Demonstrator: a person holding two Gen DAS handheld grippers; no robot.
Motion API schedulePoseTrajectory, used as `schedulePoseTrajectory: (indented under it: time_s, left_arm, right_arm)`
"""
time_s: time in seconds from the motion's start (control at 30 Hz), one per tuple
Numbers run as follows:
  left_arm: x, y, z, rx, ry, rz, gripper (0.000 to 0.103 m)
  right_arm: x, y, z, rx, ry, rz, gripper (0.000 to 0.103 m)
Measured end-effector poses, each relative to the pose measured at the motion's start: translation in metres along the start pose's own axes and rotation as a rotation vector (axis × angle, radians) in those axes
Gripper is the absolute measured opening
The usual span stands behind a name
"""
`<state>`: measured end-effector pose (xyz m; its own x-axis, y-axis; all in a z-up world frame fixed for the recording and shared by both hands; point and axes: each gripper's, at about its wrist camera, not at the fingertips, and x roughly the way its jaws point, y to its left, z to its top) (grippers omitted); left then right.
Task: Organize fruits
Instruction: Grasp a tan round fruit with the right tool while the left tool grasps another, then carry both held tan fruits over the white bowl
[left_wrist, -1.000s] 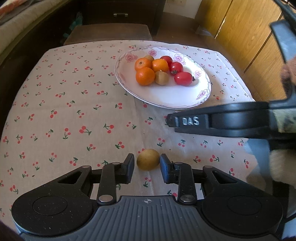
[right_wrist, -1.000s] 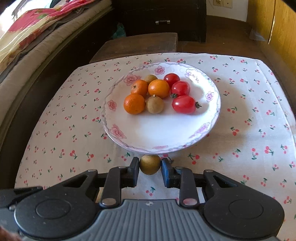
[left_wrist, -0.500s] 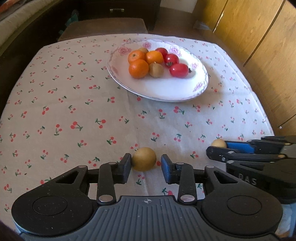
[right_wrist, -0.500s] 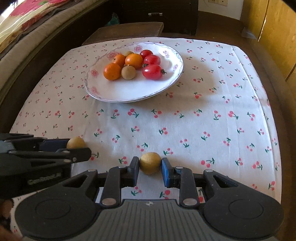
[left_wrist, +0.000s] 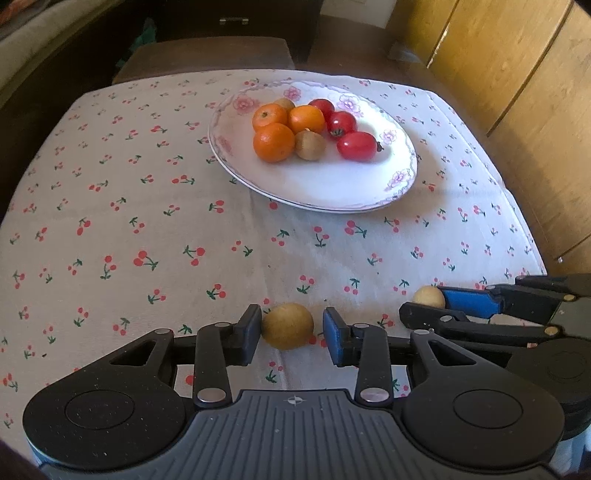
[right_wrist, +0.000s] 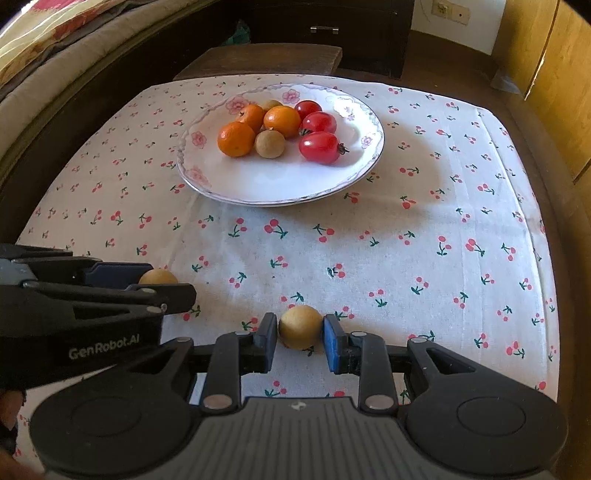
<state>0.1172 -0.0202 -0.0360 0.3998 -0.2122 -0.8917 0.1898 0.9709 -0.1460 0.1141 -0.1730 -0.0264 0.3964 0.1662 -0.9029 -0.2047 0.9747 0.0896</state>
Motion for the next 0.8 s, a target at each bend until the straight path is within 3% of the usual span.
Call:
schedulePoseTrajectory:
  time_s: [0.37, 0.8]
  left_arm:
    - [-0.005, -0.006, -0.007, 0.031, 0.0, 0.033, 0.038]
    - [-0.009, -0.017, -0.026, 0.077, -0.009, 0.07, 0.039]
  right_arm:
    - [-0.005, 0.008, -0.005, -0.05, -0.003, -0.006, 0.027]
    - [-0.019, 0.004, -0.018, -0.022, -0.015, -0.011, 0.027]
